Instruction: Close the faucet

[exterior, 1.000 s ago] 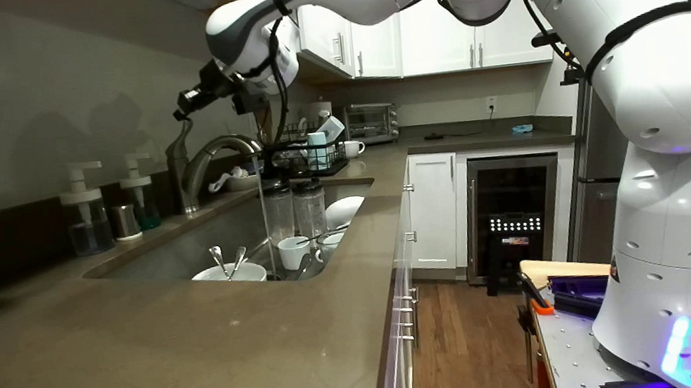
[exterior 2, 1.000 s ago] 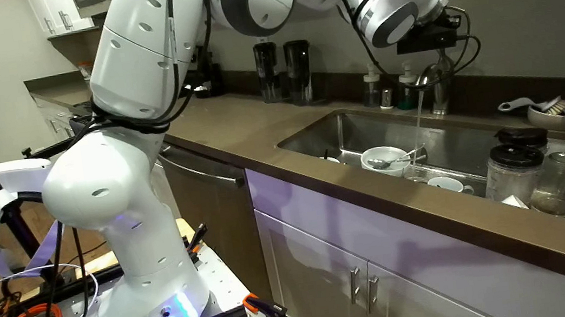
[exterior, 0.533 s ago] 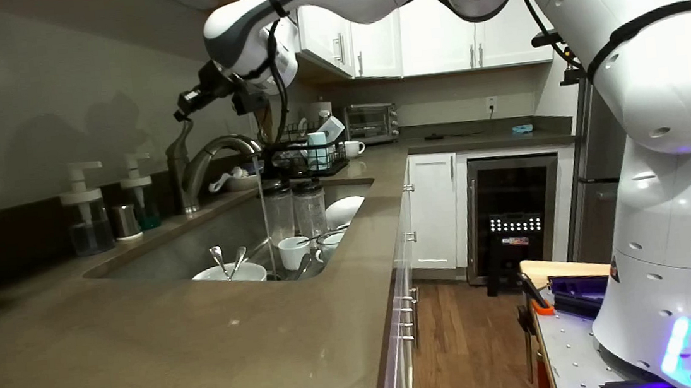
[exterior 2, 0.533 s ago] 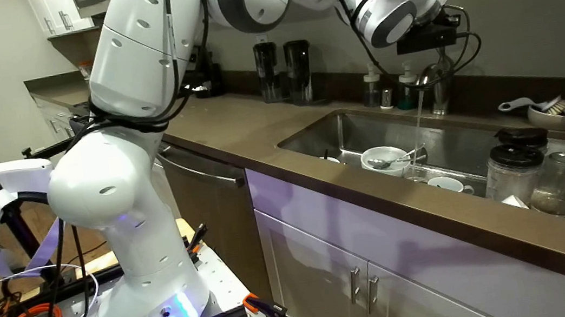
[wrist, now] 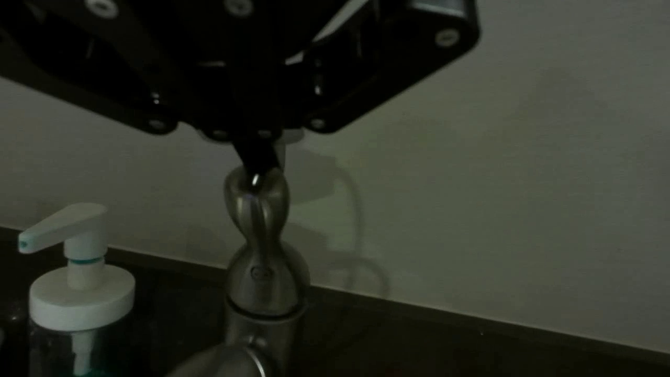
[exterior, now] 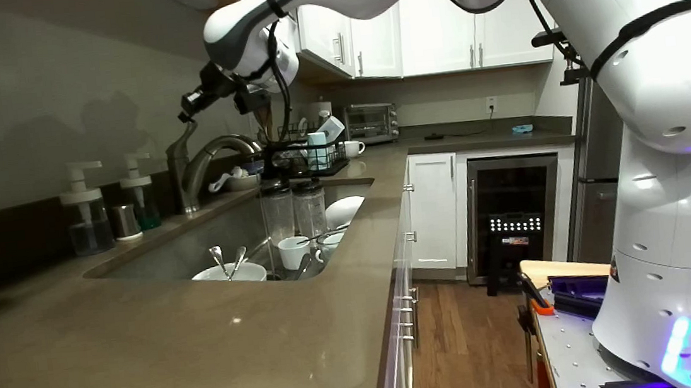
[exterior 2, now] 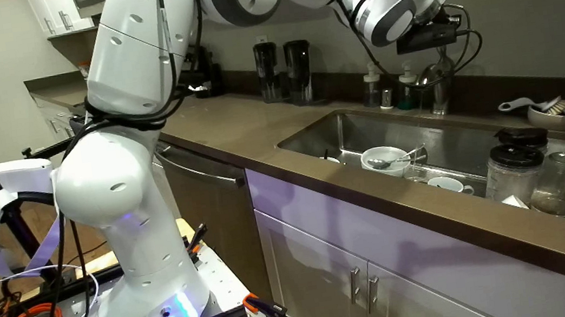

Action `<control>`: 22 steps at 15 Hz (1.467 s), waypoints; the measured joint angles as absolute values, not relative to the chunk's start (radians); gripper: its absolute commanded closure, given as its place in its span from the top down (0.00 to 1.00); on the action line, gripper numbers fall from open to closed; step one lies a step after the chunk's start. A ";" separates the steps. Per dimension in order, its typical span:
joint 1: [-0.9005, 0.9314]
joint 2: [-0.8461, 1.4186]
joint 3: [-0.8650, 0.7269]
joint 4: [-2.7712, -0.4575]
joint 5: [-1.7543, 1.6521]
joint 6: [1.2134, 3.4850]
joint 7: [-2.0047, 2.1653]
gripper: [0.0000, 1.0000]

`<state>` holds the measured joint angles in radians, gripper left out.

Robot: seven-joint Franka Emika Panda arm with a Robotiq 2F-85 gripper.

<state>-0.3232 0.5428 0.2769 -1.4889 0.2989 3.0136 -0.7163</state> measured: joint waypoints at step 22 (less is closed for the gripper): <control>-0.398 0.538 0.375 -1.552 0.321 3.157 -0.715 0.01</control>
